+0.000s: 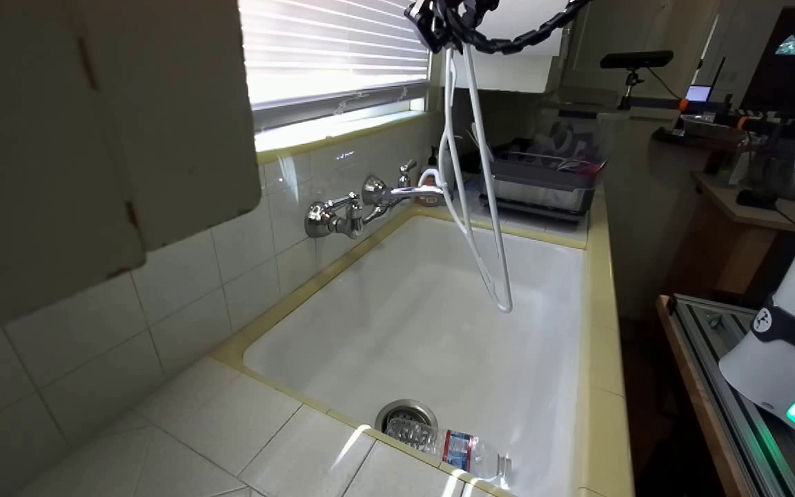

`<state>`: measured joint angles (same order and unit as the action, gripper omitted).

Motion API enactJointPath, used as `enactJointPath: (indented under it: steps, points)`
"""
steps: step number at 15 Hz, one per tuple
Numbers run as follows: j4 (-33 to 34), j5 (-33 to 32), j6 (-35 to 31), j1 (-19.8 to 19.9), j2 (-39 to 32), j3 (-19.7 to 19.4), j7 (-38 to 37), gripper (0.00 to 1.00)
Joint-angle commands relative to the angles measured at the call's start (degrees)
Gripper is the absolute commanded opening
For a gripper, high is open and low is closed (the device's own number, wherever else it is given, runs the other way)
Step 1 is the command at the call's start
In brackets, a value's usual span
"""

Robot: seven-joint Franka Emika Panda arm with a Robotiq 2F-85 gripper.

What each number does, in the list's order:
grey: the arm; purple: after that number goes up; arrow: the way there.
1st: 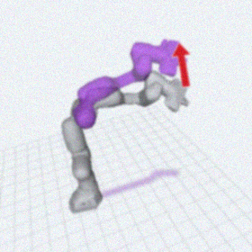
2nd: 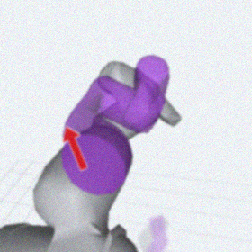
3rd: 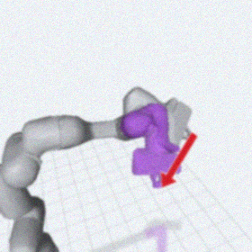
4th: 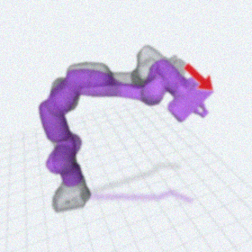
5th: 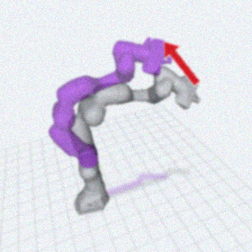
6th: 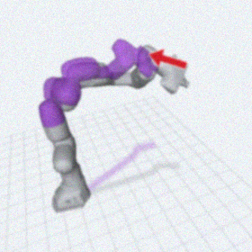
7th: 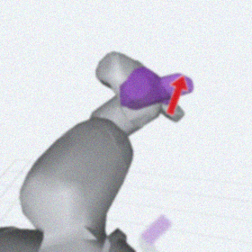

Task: Hang the hanger on the tap

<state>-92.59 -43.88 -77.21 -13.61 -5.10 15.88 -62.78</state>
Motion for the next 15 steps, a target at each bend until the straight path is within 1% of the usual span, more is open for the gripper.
enactJointPath:
  steps: [1,7,15]
  points:
    - [1.3,-2.0,0.0,-1.7,-2.3,-0.8,-1.8,0.02]
    - [1.2,-2.9,-0.2,-3.2,-4.7,-0.7,-2.0,0.02]
    - [0.6,-2.3,-0.1,-5.1,-6.9,-0.8,-2.1,0.02]
